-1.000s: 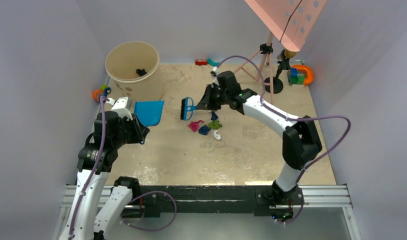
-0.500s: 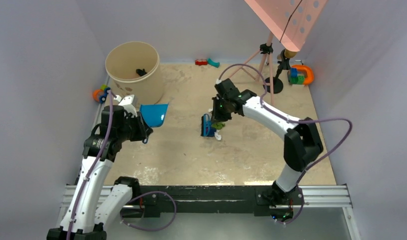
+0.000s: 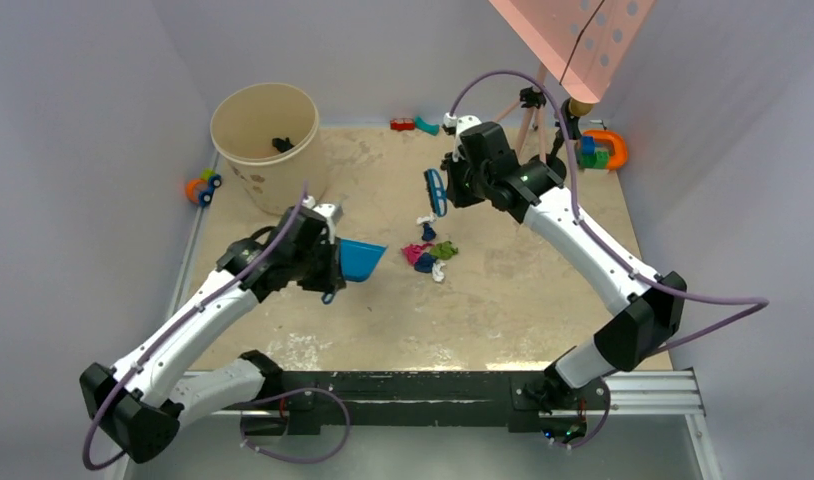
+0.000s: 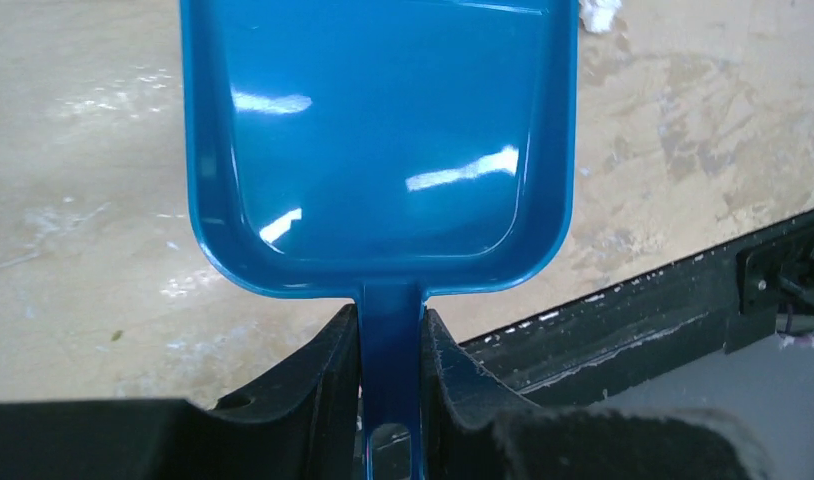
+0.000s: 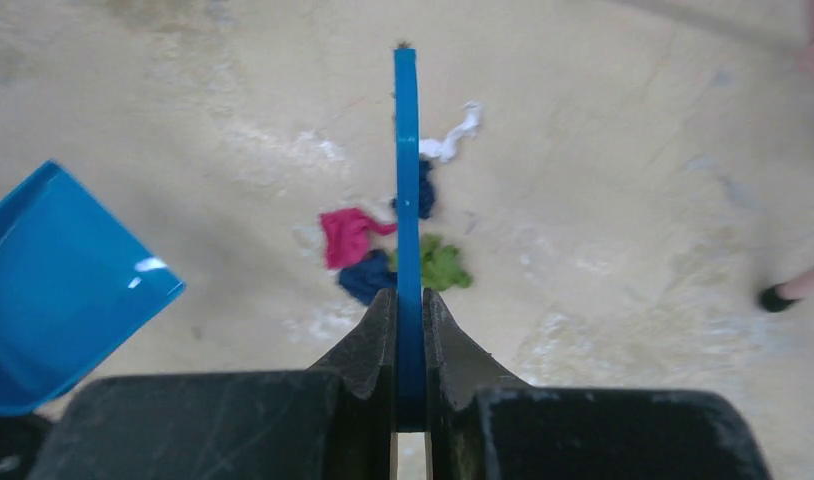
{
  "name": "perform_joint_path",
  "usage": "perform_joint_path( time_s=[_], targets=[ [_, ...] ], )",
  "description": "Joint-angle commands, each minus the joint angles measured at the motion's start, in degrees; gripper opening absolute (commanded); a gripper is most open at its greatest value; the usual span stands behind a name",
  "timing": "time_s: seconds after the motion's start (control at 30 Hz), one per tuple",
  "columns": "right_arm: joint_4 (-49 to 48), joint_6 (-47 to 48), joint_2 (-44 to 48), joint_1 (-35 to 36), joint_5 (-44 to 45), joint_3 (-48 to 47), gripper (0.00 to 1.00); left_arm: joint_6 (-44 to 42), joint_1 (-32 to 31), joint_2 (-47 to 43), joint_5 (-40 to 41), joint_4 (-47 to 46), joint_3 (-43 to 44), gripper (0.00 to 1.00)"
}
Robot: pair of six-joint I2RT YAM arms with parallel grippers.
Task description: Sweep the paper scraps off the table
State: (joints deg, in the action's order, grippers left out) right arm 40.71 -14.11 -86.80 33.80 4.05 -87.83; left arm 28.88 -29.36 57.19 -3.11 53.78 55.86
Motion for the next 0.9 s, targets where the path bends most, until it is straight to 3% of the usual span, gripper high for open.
perform_joint_path(
  time_s=[0.0,0.17,0.27,0.47,0.57,0.67,0.77,0.87],
  targets=[
    [1.8,15.9,-4.7,0.5,12.4,-7.7,0.00,7.9,-10.1,3.7,10.1,-0.3,2.2,0.00],
    [7.8,22.4,-18.5,1.2,23.8,-21.0,0.00,10.4,-18.6,6.9,14.0,-7.9,-4.4,0.00],
    [10.4,25.3,-26.7,1.7,26.3,-26.9,0.00,10.2,-22.9,7.4,16.8,-12.0,-7.3,0.00],
    [8.0,29.8,-32.9,3.3,17.8,-28.2,0.00,7.3,-23.5,2.6,12.5,-22.3,-16.2,0.00],
    [11.6,30.9,-35.6,5.2,15.7,-28.7,0.00,5.9,-23.5,4.1,11.9,-22.9,-16.9,0.00],
    [16.1,31.6,-35.5,6.8,8.5,-28.0,0.00,4.5,-23.6,6.3,10.3,-25.0,-17.3,0.00],
    [15.9,30.2,-29.2,7.1,1.6,-23.3,0.00,3.3,-23.5,8.3,8.6,-27.0,-17.4,0.00],
    [13.1,27.2,-21.6,7.0,1.9,-18.3,0.00,2.4,-23.5,9.6,8.9,-27.8,-17.1,0.00]
  ],
)
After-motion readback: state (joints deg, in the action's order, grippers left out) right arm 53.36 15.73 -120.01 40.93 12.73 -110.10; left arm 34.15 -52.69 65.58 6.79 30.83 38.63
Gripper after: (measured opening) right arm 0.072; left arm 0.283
